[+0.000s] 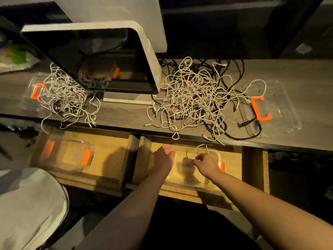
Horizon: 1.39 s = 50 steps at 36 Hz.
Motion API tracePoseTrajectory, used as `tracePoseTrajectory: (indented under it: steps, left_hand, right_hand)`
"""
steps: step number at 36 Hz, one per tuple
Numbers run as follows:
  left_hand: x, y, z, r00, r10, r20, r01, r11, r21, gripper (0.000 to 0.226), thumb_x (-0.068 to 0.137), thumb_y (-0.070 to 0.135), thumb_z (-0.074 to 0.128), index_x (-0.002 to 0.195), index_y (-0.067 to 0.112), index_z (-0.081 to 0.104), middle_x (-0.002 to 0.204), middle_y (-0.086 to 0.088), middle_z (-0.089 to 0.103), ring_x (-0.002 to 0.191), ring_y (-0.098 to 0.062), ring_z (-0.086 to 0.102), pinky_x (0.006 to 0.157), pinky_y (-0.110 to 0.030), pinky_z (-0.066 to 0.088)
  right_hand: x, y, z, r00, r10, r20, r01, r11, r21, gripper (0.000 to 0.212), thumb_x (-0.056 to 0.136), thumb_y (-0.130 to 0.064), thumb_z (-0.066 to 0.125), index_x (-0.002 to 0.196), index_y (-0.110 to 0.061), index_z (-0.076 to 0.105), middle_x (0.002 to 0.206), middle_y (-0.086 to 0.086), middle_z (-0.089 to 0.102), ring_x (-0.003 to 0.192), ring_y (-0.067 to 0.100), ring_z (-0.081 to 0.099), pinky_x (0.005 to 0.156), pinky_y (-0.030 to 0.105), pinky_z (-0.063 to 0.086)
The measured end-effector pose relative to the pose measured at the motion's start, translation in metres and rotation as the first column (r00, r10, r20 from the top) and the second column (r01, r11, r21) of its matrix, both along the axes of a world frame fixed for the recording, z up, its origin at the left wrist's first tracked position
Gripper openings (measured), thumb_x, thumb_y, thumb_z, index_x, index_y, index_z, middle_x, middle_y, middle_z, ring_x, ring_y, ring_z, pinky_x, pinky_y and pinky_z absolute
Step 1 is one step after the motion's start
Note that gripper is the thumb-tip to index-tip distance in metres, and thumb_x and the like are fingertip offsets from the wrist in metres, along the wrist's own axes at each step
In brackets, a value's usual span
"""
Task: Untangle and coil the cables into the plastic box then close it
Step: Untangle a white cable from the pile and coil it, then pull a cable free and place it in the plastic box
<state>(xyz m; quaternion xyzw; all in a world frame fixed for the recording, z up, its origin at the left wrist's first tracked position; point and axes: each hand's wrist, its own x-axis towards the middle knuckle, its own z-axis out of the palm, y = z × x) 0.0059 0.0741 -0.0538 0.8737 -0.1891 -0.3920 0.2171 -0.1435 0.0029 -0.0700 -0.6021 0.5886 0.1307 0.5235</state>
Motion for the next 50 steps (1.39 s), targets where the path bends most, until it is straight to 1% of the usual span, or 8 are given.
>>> tracePoseTrajectory:
  steps: [3,8,17,23,32,36,42,50]
  left_hand:
    - [0.003,-0.005,0.009,0.968,-0.142,0.209,0.154,0.987,-0.042,0.042,0.098,0.015,0.063,0.138,0.024,0.054,0.128,0.007,0.058,0.111,-0.008,0.057,0.072,-0.001,0.034]
    - [0.013,-0.022,-0.003,0.900,-0.354,0.254,0.377,0.925,-0.046,0.055,0.095,0.008,0.063,0.146,0.023,0.049,0.138,-0.005,0.047,0.110,-0.021,0.060,0.088,-0.027,0.050]
    - [0.013,-0.036,0.001,0.905,-0.352,0.239,0.411,0.868,-0.279,0.006,0.093,0.009,0.065,0.096,0.007,0.070,0.098,-0.005,0.062,0.087,-0.020,0.060,0.079,-0.029,0.047]
    - [-0.001,-0.029,0.031,0.866,-0.377,0.328,0.486,0.790,-0.373,0.018,0.087,0.014,0.068,0.077,0.016,0.052,0.079,0.009,0.046,0.066,-0.006,0.043,0.059,-0.016,0.032]
    - [-0.009,-0.037,0.068,0.868,-0.279,0.410,0.475,0.707,-0.524,0.022,0.093,0.026,0.045,0.078,0.011,0.052,0.082,0.005,0.044,0.068,-0.011,0.045,0.063,-0.025,0.037]
    - [-0.011,-0.045,0.088,0.830,-0.354,0.431,0.547,0.664,-0.510,0.023,0.092,0.024,0.043,0.072,0.029,0.033,0.079,0.012,0.033,0.065,-0.001,0.038,0.064,-0.025,0.031]
    - [-0.021,-0.051,0.116,0.854,-0.402,0.330,0.519,0.701,-0.489,0.024,0.089,0.026,0.045,0.069,0.013,0.042,0.078,0.007,0.039,0.065,-0.009,0.038,0.064,-0.038,0.036]
    - [-0.038,-0.050,0.144,0.838,-0.454,0.303,0.544,0.743,-0.389,0.027,0.098,0.022,0.057,0.074,0.013,0.046,0.077,0.004,0.044,0.077,-0.019,0.045,0.072,-0.041,0.038]
  right_hand:
    - [0.011,-0.007,0.004,0.995,0.086,0.046,-0.080,0.989,-0.123,0.024,0.097,-0.029,0.058,0.112,-0.013,0.066,0.105,0.008,0.071,0.102,0.025,0.065,0.082,0.030,0.047]
    - [0.037,-0.020,0.008,0.971,0.192,0.144,-0.159,0.963,-0.217,0.025,0.095,-0.023,0.060,0.114,-0.008,0.063,0.104,0.013,0.071,0.099,0.031,0.065,0.074,0.029,0.042]
    - [0.049,-0.043,0.014,0.882,0.381,0.276,-0.267,0.888,-0.374,0.047,0.084,0.001,0.057,0.128,-0.014,0.058,0.122,0.012,0.062,0.116,0.026,0.056,0.102,0.031,0.042]
    - [0.030,-0.058,0.024,0.878,0.424,0.223,-0.255,0.807,-0.533,0.011,0.087,-0.008,0.067,0.096,-0.005,0.070,0.113,0.013,0.056,0.111,0.030,0.051,0.094,0.028,0.035]
    - [-0.008,-0.071,0.070,0.737,0.631,0.241,-0.297,0.623,-0.724,0.025,0.097,-0.028,0.058,0.114,-0.014,0.071,0.139,0.009,0.051,0.130,0.021,0.044,0.108,0.030,0.030]
    - [-0.018,-0.071,0.083,0.707,0.638,0.305,-0.319,0.672,-0.668,0.044,0.089,-0.038,0.047,0.119,-0.013,0.068,0.140,0.004,0.052,0.131,0.018,0.042,0.112,0.034,0.030]
    - [-0.025,-0.070,0.101,0.700,0.575,0.423,-0.143,0.693,-0.706,0.038,0.094,-0.043,0.051,0.102,-0.013,0.073,0.106,-0.003,0.069,0.103,0.012,0.059,0.094,0.037,0.047]
    - [-0.036,-0.071,0.135,0.727,0.399,0.558,0.161,0.691,-0.705,0.015,0.097,-0.027,0.054,0.099,-0.018,0.066,0.088,-0.013,0.062,0.085,0.000,0.057,0.075,0.014,0.042]
